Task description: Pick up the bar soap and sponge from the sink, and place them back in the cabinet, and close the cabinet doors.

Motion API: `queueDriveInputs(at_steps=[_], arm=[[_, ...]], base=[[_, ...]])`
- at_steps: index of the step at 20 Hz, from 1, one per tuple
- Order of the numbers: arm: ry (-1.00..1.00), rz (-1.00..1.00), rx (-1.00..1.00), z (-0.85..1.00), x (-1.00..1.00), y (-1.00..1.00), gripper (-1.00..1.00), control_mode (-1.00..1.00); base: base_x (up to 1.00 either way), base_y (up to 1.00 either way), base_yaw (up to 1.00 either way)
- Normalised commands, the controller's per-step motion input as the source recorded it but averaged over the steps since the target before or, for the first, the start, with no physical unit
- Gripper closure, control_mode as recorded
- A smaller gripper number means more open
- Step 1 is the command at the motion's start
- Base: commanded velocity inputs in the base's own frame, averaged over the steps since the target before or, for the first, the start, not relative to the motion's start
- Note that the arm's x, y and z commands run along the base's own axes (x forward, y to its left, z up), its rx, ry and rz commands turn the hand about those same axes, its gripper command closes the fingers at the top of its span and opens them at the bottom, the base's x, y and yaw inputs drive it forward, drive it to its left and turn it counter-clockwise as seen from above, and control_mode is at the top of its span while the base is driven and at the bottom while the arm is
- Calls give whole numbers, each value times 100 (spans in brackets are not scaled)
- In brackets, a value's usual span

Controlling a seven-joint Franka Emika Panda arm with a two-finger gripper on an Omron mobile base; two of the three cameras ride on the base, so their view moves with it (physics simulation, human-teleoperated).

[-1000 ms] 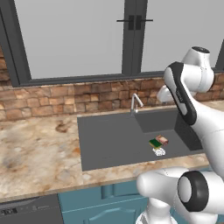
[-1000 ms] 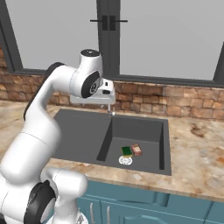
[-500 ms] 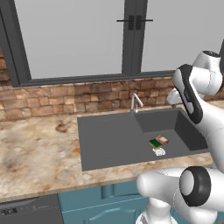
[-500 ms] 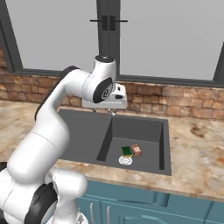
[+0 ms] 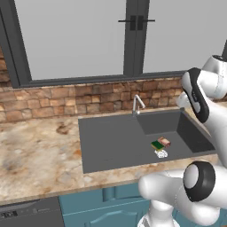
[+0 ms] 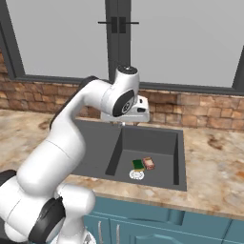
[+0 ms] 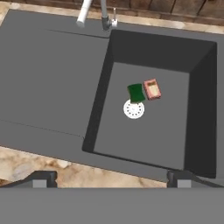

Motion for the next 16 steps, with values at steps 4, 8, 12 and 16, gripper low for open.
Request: queueDriveInputs(at_steps=[4, 8, 12, 16], arm=[[0, 0, 0, -15, 35, -25, -100, -100], [0, 0, 0, -14, 32, -25, -100, -100], [0, 0, 0, -22, 28, -24, -100, -100], [-1, 0, -3, -34, 25, -12, -100, -100]], base=[[0, 0, 0], [0, 0, 0], [0, 0, 0], [0, 0, 0]])
